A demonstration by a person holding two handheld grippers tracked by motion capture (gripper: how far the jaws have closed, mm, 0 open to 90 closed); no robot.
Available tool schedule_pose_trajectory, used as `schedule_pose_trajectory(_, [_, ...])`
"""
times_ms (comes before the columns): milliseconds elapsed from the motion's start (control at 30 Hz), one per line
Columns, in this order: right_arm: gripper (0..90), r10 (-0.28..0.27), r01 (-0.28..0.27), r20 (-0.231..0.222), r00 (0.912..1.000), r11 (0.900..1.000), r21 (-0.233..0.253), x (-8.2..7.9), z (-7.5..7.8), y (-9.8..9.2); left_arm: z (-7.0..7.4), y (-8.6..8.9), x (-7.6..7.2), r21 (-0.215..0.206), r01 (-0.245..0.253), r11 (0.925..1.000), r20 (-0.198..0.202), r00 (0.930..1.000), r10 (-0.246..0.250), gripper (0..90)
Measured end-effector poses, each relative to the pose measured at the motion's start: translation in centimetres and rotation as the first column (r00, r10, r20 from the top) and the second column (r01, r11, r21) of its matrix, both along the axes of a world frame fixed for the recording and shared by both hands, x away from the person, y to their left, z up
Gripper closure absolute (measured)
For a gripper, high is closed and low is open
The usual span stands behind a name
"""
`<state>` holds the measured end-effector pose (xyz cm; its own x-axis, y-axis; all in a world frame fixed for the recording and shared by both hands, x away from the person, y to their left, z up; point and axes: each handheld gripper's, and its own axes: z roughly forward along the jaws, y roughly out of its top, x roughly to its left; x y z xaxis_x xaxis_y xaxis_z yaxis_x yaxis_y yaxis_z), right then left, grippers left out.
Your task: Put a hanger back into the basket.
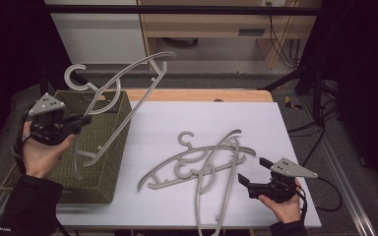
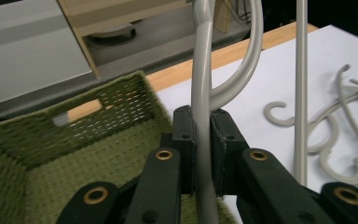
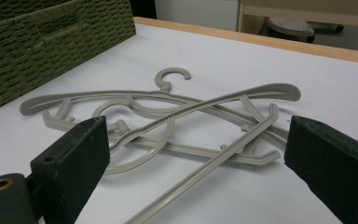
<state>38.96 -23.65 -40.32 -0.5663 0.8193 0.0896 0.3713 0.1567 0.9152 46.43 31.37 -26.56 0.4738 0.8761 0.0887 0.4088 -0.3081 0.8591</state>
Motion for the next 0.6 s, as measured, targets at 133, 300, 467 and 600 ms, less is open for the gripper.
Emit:
schedule_pose_trajectory(133, [6.2,0.004,-0.004,0.001,1.0000,1.000,-0.003,0.0,0.1,0.0,-0.2,1.5,0.8,0.035,-0.034,0.9988,-0.011,0.9994,0.034,81.4])
schedule_pose_trajectory(300, [6.1,0.007,-0.007,0.005,1.0000,1.000,-0.001,-0.1,0.1,-0.2,-1.1,3.6,1.4,0.043,-0.062,0.9971,-0.029,0.9976,0.064,81.4])
schedule_pose_trajectory(467, [6.1,0.004,-0.004,0.003,1.0000,1.000,0.000,0.0,0.1,-0.2,-1.9,5.0,1.7,0.078,-0.079,0.9938,-0.032,0.9962,0.082,81.5])
schedule_pose_trajectory(600, [6.1,0.005,-0.005,0.001,1.0000,1.000,-0.003,0.0,0.0,0.0,-2.4,6.2,2.2,0.121,-0.089,0.9887,-0.046,0.9944,0.095,81.4])
